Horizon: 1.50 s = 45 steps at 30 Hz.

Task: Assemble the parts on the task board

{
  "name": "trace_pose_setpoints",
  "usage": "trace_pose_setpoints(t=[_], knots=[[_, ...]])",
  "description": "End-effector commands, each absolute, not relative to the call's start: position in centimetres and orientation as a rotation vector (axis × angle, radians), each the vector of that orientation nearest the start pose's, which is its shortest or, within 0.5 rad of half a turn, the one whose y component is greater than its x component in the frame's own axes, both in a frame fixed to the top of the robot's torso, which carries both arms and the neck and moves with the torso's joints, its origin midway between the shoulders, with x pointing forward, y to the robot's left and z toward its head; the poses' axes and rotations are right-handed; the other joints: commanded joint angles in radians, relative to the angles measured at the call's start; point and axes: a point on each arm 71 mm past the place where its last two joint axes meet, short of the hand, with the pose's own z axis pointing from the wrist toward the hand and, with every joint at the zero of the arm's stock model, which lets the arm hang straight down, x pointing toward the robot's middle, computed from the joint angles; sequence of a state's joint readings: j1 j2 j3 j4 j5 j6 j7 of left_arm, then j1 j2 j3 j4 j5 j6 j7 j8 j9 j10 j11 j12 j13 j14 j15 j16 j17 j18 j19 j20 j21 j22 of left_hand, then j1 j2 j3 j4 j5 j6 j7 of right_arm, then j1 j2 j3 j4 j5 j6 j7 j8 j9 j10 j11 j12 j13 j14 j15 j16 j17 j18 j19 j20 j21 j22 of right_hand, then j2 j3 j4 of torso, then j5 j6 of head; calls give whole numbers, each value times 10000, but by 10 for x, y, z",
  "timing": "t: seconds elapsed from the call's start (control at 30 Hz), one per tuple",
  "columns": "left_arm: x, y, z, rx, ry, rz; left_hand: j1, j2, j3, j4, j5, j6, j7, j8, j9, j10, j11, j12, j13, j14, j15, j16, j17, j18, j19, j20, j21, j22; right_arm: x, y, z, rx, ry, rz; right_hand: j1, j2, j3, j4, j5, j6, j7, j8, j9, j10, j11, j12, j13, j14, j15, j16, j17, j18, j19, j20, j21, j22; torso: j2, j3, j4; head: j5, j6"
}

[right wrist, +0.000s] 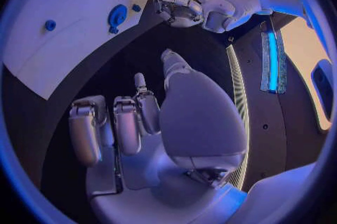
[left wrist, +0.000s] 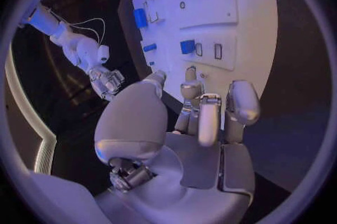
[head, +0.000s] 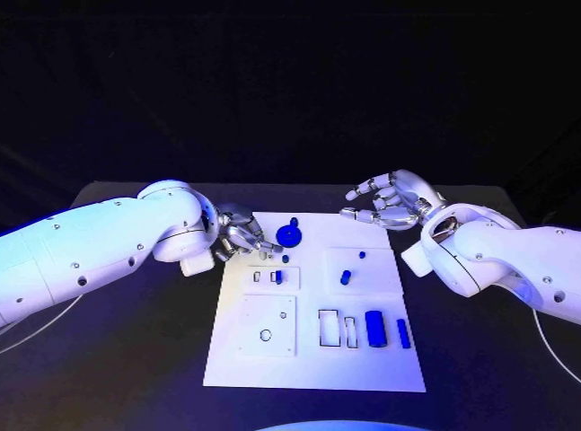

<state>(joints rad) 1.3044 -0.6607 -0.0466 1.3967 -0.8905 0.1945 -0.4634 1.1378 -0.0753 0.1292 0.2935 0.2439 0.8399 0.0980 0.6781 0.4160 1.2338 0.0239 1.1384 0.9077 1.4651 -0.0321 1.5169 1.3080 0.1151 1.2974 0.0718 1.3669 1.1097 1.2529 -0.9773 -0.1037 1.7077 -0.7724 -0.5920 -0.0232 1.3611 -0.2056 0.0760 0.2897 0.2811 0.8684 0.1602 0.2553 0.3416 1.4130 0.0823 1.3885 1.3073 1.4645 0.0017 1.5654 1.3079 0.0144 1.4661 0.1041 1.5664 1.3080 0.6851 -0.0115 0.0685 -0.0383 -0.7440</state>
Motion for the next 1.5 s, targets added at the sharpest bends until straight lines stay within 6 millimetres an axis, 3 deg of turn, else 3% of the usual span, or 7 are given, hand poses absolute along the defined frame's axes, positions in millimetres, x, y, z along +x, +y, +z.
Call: trace_pose_setpoints(t=[0.03, 0.33, 0.6, 0.77, 0.9, 1.03, 1.5], knots=[[510, 149, -191, -764, 24119, -5239, -126, 30, -73, 8, -57, -53, 4, 58, 19, -57, 4, -62, -15, 716, -39, -27, 1706, -183, -16, 11, -12, -20, 458, -229, -166, 5891, 15818, 9405, -13, 87, -65, 4, 30, 25, -5, 30, 8, -14, -47, 12, 1077, 1031, 29, -5, 2506, -144, 1047, 49, 44, 2628, 10, 0, -6, -13, -8], [512, 132, -196, -248, 24535, -5126, -154, 57, -83, 8, -56, -64, 6, 62, 35, -75, 6, -68, -23, 713, -36, -29, 1704, -183, -22, 15, -13, -20, 460, -228, -168, 5894, 15934, 9294, 0, 110, -75, 4, 43, 16, -3, 27, 6, -25, -47, 0, 1065, 1022, 29, -23, 2470, -144, 1047, 48, 44, 2628, 27, -28, -16, 13, -80], [512, 124, -201, 52, 24822, -5012, -165, 123, -77, 0, -46, -64, 2, 78, 65, -83, 4, -54, -4, 715, -35, -21, 1715, -187, -20, 22, -5, -2, 460, -226, -168, 5865, 16032, 9276, 3, 118, -78, 4, 44, 14, -2, 27, 6, -37, -47, -14, 1054, 1017, 29, -33, 2450, -144, 1047, 48, 44, 2628, 14, -17, 18, -12, -111], [511, 120, -203, 221, 24939, -5027, -102, 165, -57, -21, -21, -57, -10, 100, 100, -94, -4, -45, 4, 717, -38, -13, 1727, -188, -24, 27, 1, 7, 461, -225, -169, 5851, 16068, 9272, 13, 154, -82, 7, 43, 13, -2, 29, 6, -49, -47, -27, 1041, 1012, 29, -41, 2434, -144, 1047, 47, 44, 2628, 32, -30, 0, 30, -139], [509, 116, -203, 359, 25005, -5081, -15, 166, -44, -35, -10, -61, -17, 113, 131, -104, -11, -41, 4, 722, -42, -2, 1742, -188, -26, 30, 7, 16, 462, -225, -169, 5829, 16091, 9254, 16, 172, -84, 8, 41, 13, -2, 30, 6, -62, -48, -41, 1028, 1012, 28, -42, 2431, -144, 1047, 47, 44, 2628, 28, -16, -17, 43, -196], [508, 114, -204, 386, 25028, -5116, -2, 172, -41, -32, -8, -55, -19, 119, 138, -99, -13, -32, 16, 725, -43, 3, 1751, -190, -22, 30, 11, 25, 462, -225, -170, 5814, 16107, 9238, 16, 172, -84, 8, 41, 13, -2, 30, 6, -62, -48, -41, 1028, 1012, 28, -42, 2431, -144, 1047, 47, 44, 2628, 14, -19, 0, 27, -252], [507, 111, -206, 480, 25230, -5174, 254, 243, 33, -39, 16, 20, -65, 194, 253, -57, -52, 28, 88, 754, -72, 54, 1824, -200, 6, 17, 53, 95, 464, -222, -171, 5735, 16177, 9247, 24, 195, -87, 7, 37, 17, -4, 35, 7, -63, -48, -43, 1026, 1011, 27, -43, 2431, -144, 1047, 47, 44, 2628, 19, -20, -11, 39, -261]])
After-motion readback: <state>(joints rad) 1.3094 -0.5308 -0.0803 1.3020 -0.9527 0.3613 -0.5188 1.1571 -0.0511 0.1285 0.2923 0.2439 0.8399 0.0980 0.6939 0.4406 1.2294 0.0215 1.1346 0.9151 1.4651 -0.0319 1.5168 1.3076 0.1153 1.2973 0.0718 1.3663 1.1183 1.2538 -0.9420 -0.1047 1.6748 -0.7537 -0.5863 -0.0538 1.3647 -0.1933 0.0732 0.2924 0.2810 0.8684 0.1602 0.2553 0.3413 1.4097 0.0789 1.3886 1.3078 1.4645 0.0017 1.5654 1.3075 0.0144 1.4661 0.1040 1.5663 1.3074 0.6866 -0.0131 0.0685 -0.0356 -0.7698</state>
